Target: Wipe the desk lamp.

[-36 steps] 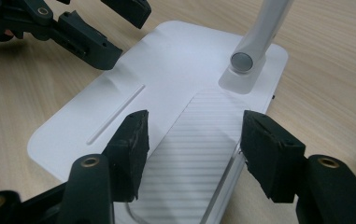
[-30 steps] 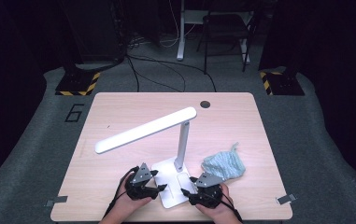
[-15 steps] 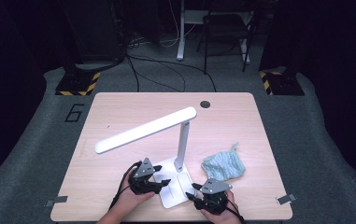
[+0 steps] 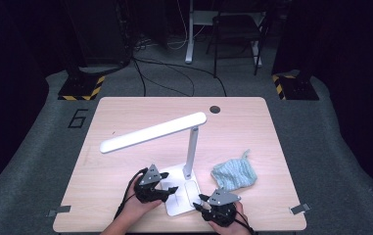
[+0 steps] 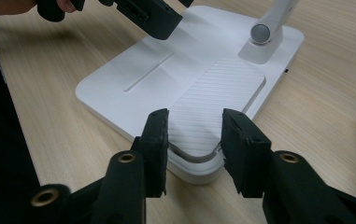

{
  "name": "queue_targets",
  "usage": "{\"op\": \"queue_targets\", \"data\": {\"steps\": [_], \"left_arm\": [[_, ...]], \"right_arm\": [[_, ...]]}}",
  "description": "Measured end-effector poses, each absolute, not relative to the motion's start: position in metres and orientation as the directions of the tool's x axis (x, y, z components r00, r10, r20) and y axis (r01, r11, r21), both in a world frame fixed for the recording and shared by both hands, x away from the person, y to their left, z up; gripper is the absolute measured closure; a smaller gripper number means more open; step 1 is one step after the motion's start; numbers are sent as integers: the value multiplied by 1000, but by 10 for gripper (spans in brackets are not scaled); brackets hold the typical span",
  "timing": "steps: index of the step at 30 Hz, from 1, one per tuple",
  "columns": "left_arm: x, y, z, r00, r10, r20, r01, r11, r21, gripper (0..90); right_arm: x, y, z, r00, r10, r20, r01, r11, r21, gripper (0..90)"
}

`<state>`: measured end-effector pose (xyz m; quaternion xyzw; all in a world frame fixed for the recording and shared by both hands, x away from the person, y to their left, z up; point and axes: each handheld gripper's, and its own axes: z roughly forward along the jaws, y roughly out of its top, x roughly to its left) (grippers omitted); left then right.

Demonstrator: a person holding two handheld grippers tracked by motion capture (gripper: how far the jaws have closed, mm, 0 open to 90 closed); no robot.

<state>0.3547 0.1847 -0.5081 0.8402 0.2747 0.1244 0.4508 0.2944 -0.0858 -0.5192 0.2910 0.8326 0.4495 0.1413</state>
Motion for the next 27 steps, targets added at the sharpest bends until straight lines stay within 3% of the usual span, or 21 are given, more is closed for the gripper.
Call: {"op": "queue_targets", "data": {"steps": [23,27], "left_arm": [[338,197,-514,801,598,-14,365,-471,803,336],[340,197,-517,799,601,-28,389,-481,786,253]], "right_arm": [[324,-66,-521,-790,611,58,366,393,843,590],[322,-66,-520,-788,614,45,358,398,844,530]]}}
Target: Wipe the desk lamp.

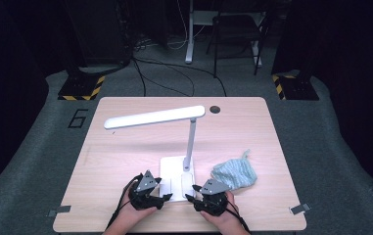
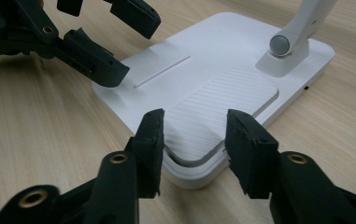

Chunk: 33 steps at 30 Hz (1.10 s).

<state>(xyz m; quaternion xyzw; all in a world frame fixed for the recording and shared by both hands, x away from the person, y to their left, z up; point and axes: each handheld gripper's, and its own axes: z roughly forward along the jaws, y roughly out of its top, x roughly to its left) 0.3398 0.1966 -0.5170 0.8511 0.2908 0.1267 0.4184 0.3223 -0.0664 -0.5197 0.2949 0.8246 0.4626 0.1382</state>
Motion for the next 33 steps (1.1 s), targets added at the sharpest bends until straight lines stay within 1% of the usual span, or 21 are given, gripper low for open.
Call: {"op": "queue_targets", "data": {"steps": [1,2,3,4,5,6,7,8,9,12,13,14,15,16,18,19,21,22,26,29,33], "left_arm": [[339,197,-518,800,600,-24,390,-490,779,253],[337,196,-518,798,603,-11,385,-495,779,234],[337,196,-518,798,603,-11,385,-495,779,227],[335,197,-518,792,610,-20,391,-481,784,214],[335,197,-518,792,610,-20,391,-481,784,205],[334,197,-518,793,609,-30,395,-476,786,205],[335,197,-519,796,605,-21,387,-482,786,195],[334,196,-520,793,609,-32,398,-476,784,193],[333,195,-521,795,606,-31,396,-480,783,193],[331,190,-524,804,595,-15,388,-505,771,183],[331,189,-525,802,598,-3,385,-512,768,175],[331,189,-526,798,603,-15,396,-505,767,168],[332,189,-526,799,601,-18,398,-507,765,152],[332,189,-526,799,601,-18,398,-507,765,144],[333,189,-527,798,602,-19,398,-503,767,140],[334,189,-527,802,598,-19,396,-507,766,132],[334,189,-527,802,598,-21,396,-505,767,132],[335,189,-527,805,592,-18,391,-509,767,133],[336,189,-527,809,587,-16,387,-512,767,138],[337,189,-527,812,584,-7,382,-523,762,153],[338,189,-527,810,586,-9,385,-520,763,158]], "right_arm": [[322,-66,-520,-788,614,45,358,398,844,530],[320,-70,-514,-786,617,46,346,377,859,493],[320,-70,-514,-786,617,46,346,377,859,493],[320,-77,-507,-786,618,20,308,364,879,460],[320,-77,-507,-786,618,20,308,364,879,460],[320,-81,-503,-775,632,4,298,359,884,440],[324,-90,-497,-752,659,-35,279,365,888,409],[328,-97,-494,-738,673,-50,277,369,887,398],[328,-97,-494,-738,673,-50,277,369,887,398],[339,-119,-485,-684,725,-78,285,365,886,345],[343,-126,-483,-652,756,-59,312,339,888,320],[348,-137,-482,-612,789,-52,338,321,884,307],[354,-152,-482,-560,826,-68,351,310,884,294],[354,-152,-482,-560,826,-68,351,310,884,294],[364,-167,-487,-508,858,-74,387,304,870,270],[372,-177,-494,-482,876,-18,447,263,855,250],[375,-179,-498,-471,882,-11,467,260,845,241],[380,-180,-506,-471,882,5,510,268,818,214],[385,-178,-513,-463,886,9,528,268,806,206],[382,-178,-511,-467,884,11,528,268,806,254],[380,-176,-515,-455,890,31,553,254,793,258]]}}
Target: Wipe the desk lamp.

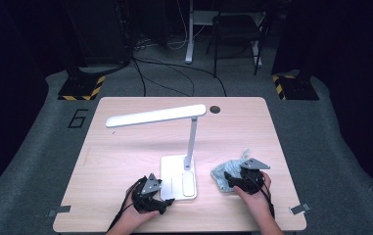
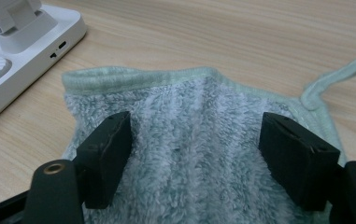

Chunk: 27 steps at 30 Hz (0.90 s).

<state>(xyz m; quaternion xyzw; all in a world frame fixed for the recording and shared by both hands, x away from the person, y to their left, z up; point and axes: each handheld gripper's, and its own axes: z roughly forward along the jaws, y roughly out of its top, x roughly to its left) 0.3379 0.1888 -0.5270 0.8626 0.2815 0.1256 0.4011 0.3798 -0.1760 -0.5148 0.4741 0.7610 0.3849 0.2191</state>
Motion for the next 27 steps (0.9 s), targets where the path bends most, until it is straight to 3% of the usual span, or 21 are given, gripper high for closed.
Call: {"op": "queue_targets", "data": {"steps": [7,15,19,27], "left_arm": [[336,192,-521,808,589,-28,383,-488,784,219],[340,193,-518,794,608,-31,382,-458,803,219],[344,192,-519,792,610,-36,393,-464,794,219],[347,189,-521,797,604,-26,389,-479,787,210]], "right_arm": [[367,-175,-504,-449,893,9,518,252,817,269],[362,-176,-501,-435,900,18,529,240,814,269],[364,-174,-511,-429,903,18,587,263,765,245],[368,-176,-515,-440,898,23,568,258,782,220]]}}
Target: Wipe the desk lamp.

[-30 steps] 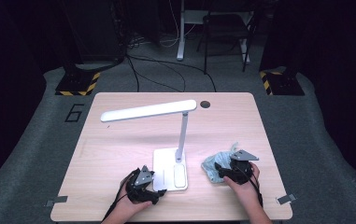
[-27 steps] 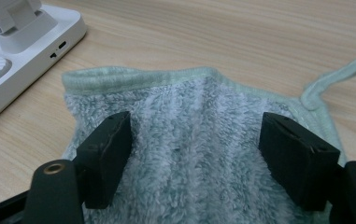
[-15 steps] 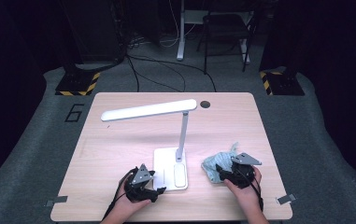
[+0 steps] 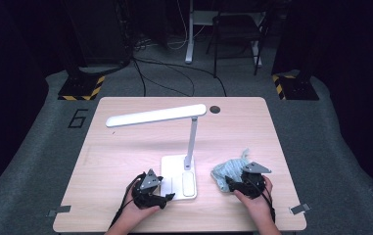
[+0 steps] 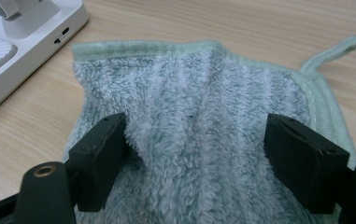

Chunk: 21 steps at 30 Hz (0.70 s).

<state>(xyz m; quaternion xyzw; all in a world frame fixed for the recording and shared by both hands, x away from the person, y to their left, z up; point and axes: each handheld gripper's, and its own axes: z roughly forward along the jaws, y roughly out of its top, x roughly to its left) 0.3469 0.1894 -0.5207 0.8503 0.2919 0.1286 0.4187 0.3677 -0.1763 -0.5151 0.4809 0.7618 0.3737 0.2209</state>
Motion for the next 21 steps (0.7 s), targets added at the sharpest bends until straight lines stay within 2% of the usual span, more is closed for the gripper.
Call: {"op": "queue_targets", "data": {"steps": [5,9,15,17,20,21], "left_arm": [[348,190,-523,790,610,-57,412,-460,787,189],[351,193,-525,780,620,-84,436,-443,783,169],[352,192,-526,777,623,-85,436,-436,787,151],[353,192,-526,778,623,-80,432,-438,788,150],[352,190,-527,769,635,-75,430,-427,796,150],[352,190,-527,769,635,-75,430,-427,796,149]], "right_arm": [[371,-174,-517,-459,888,-2,557,290,778,245],[373,-174,-519,-461,887,24,579,279,766,197],[373,-170,-521,-462,887,-17,571,312,759,190],[373,-169,-520,-456,890,-9,583,307,752,235],[370,-165,-518,-471,882,5,582,306,754,450],[370,-165,-518,-471,882,5,582,306,754,450]]}}
